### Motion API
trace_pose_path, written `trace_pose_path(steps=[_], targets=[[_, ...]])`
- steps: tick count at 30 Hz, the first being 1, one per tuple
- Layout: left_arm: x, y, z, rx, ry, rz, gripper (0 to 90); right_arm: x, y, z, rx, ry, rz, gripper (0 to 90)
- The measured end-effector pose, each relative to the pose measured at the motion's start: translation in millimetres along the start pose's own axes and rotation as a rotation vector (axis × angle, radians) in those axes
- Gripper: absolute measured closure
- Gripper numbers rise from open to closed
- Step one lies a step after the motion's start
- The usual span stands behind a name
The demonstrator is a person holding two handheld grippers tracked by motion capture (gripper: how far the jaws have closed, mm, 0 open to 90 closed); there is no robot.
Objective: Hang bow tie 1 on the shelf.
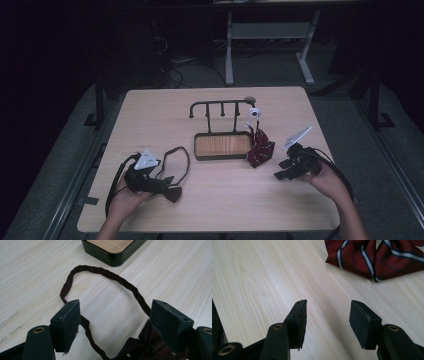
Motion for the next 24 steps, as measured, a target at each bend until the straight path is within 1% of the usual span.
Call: trace_pose_path(steps=[2,7,9,12,19,22,24], targets=[[0.2,-0.1,0.0,0.001,0.000,0.000,25.0,0.9,1.0,1.9,-0.009,-0.010,-0.005,47.4],[-0.6,-0.2,-0.1,0.000,-0.003,0.002,25.1,-1.9,3.3,8.6,-0.021,-0.004,0.001,46.6],[-0.6,-0.3,-0.2,-0.001,-0.003,0.002,25.0,-2.4,3.4,9.7,-0.020,-0.009,-0.003,46.6],[-0.3,0.0,-0.4,-0.003,-0.001,0.001,25.1,-1.9,5.5,12.9,-0.033,-0.023,-0.003,45.7],[0.0,0.2,-0.2,0.001,0.003,0.000,25.5,-2.5,7.8,14.9,-0.034,-0.028,0.002,43.5],[0.3,0.1,-1.4,0.000,0.015,0.003,25.9,-4.3,8.5,14.7,-0.030,-0.024,0.008,41.9],[1.1,0.3,-2.7,0.005,0.008,0.010,29.3,-4.8,8.5,14.9,-0.032,-0.024,0.006,42.0]])
Point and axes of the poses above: each handheld gripper's, and its own axes: x roughly backward along the jaws, z roughly out of its underside, y roughly to its left, the point moved 1 cm from there along -x, roughly forward along the jaws, and after that the axes turned 7 degrees about z, right-handed, at the moved point
